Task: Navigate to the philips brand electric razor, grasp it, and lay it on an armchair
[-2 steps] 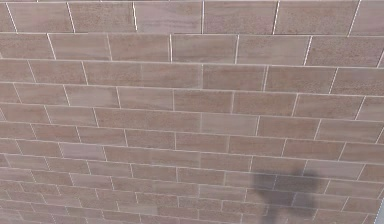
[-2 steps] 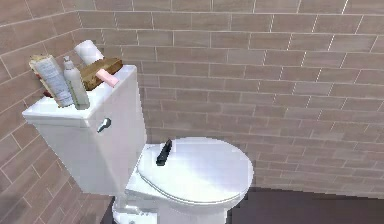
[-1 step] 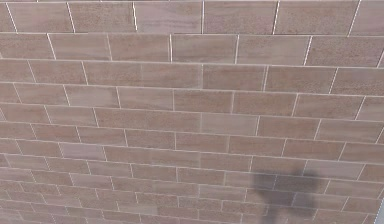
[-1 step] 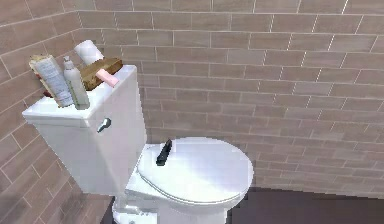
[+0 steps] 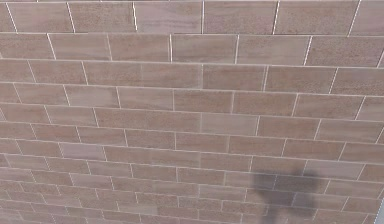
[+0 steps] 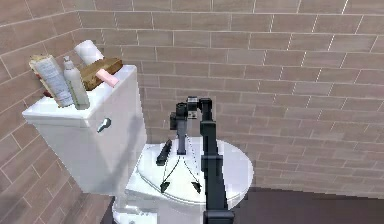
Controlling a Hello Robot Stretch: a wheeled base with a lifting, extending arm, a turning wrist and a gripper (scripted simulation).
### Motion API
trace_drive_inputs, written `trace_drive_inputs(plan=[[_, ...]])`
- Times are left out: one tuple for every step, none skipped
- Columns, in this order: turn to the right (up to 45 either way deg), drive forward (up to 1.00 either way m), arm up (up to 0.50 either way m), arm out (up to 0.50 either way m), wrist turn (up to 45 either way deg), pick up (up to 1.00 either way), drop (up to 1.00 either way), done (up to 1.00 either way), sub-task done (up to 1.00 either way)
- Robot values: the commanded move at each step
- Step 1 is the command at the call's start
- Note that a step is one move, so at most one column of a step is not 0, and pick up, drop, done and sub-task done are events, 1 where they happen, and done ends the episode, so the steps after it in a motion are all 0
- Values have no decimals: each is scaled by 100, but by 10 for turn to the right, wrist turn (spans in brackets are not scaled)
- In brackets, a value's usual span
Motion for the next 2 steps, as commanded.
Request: trace_drive_inputs(plan=[[0,0,0,0,450,0,0,0,0],[0,0,0,0,450,0,0,0,0]])
